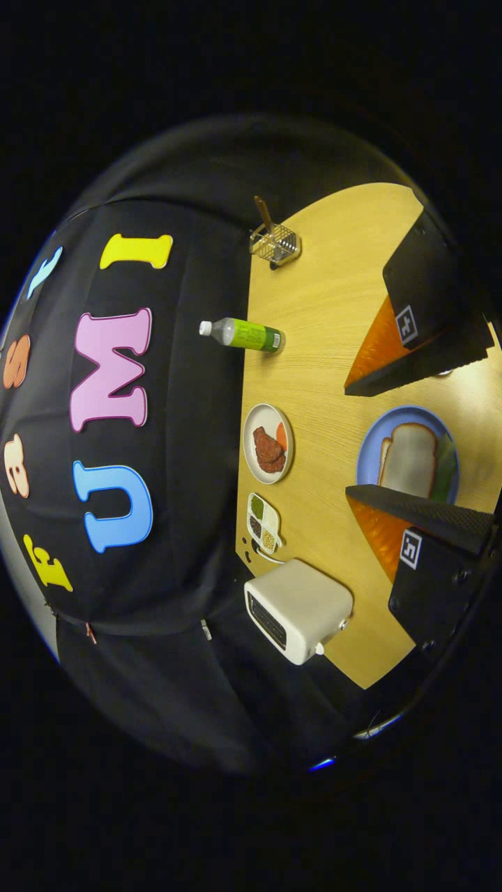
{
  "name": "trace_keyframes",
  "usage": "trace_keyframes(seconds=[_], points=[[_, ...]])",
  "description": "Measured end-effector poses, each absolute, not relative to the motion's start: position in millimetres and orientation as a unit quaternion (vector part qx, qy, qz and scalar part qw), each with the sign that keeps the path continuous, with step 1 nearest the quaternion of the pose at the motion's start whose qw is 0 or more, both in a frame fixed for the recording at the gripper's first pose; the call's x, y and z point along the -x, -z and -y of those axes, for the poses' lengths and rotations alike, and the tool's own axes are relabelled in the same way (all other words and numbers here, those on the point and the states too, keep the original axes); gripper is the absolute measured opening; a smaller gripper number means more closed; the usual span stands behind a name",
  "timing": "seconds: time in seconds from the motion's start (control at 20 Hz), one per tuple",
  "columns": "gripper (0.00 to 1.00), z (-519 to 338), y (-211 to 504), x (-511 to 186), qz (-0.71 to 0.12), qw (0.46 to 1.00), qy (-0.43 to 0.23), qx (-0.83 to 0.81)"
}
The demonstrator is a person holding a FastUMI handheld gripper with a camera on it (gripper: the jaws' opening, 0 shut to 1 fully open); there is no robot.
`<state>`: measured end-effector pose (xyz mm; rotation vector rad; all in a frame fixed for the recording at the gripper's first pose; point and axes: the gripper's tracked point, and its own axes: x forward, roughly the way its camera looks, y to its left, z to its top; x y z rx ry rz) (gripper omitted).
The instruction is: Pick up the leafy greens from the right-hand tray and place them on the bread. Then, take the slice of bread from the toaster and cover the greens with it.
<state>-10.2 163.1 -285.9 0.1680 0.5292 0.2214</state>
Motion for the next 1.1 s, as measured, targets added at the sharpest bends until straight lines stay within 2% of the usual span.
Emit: trace_keyframes(seconds=[0.3,0.65,0.75,1.1], points=[[0.80,-134.5,221.6,21.4,-0.204,0.968,-0.131,-0.070],[0.85,-84.0,161.5,24.2,-0.143,0.979,-0.132,-0.054],[0.91,-71.0,151.6,24.1,-0.130,0.982,-0.130,-0.051],[0.92,-47.5,139.3,19.6,-0.116,0.983,-0.128,-0.063]])
